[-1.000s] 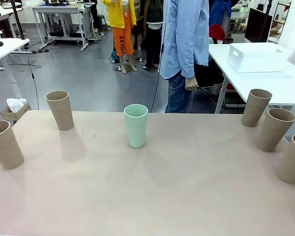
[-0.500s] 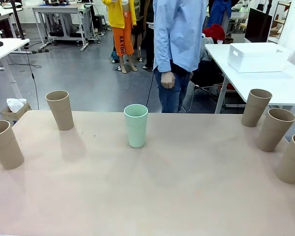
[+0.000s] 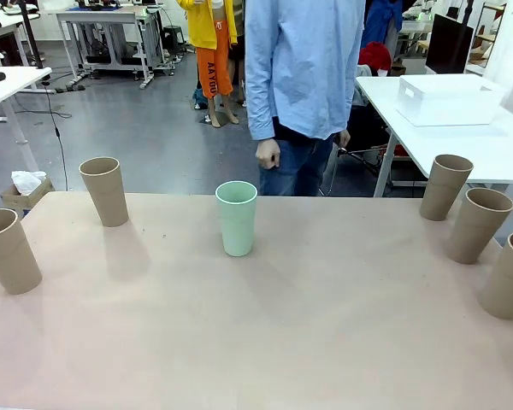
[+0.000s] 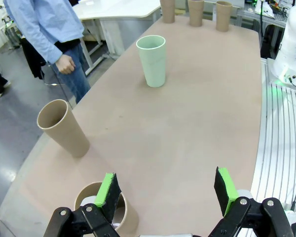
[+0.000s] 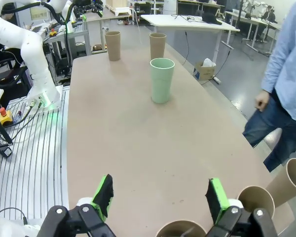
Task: Stack the cups and store them in the basket.
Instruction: Pick up two Reusable plastic cups , one in each hand.
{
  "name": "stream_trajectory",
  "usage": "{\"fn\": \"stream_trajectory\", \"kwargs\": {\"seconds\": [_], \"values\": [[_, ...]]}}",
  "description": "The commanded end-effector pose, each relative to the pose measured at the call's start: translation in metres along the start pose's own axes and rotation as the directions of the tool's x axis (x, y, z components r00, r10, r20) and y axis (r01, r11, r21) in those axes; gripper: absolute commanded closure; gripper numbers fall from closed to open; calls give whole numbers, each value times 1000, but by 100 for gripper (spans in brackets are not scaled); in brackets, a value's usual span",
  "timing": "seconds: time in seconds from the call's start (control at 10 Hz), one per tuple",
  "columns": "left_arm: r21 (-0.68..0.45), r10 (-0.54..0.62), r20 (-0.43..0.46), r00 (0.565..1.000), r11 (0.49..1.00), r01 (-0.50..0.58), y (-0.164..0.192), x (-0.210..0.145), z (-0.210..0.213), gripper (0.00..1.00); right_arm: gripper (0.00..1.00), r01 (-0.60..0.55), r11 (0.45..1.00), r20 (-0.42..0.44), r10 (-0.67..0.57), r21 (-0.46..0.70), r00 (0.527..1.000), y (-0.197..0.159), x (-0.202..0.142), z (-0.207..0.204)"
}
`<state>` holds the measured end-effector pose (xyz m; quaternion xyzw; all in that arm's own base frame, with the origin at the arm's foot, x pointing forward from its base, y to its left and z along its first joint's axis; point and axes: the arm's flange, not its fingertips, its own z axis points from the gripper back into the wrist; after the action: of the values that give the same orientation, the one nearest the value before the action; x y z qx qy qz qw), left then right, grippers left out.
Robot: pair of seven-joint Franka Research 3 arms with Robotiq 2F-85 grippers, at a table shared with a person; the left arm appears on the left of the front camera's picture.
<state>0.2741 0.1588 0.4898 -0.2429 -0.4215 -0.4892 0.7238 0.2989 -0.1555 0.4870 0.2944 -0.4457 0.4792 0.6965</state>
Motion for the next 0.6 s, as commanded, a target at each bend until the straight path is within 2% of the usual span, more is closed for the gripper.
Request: {"fn": "stream_trajectory", "kwargs": {"seconds": [0.0, 0.5], "values": [[1, -17, 22, 1000, 1000, 17, 1, 0, 0, 0, 0, -26, 1000, 32, 27, -8, 999, -3, 1, 0], [1, -17, 22, 1000, 1000, 17, 1, 0, 0, 0, 0, -26, 1000, 32, 27, -8, 999, -3, 1, 0]]}}
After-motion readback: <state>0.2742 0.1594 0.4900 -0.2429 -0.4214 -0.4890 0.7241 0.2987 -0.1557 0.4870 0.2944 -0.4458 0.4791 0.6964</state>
